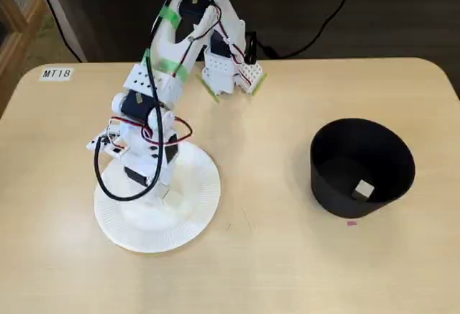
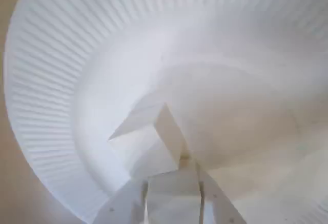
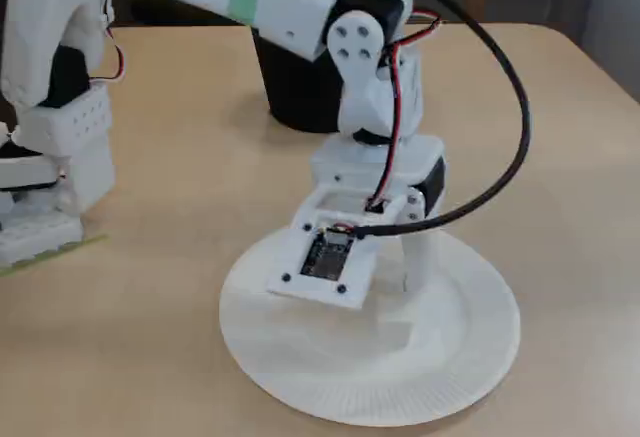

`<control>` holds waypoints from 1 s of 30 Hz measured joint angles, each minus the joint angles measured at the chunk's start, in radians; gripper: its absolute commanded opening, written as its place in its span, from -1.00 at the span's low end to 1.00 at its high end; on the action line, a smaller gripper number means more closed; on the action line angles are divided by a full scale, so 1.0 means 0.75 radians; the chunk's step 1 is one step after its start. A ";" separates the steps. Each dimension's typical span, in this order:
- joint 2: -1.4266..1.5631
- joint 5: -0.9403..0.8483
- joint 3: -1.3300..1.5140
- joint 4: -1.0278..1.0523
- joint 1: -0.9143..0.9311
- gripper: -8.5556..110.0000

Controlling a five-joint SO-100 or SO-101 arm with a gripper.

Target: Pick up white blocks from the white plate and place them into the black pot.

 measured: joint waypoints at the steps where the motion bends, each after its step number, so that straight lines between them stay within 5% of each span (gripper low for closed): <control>1: 0.025 0.002 -0.002 0.000 0.000 -0.90; 12: 0.421 -0.055 -0.213 0.198 -0.178 -0.90; 22: 0.558 -0.051 -0.272 0.530 -1.010 -0.90; 30: 0.622 0.037 0.020 0.213 -1.540 -0.90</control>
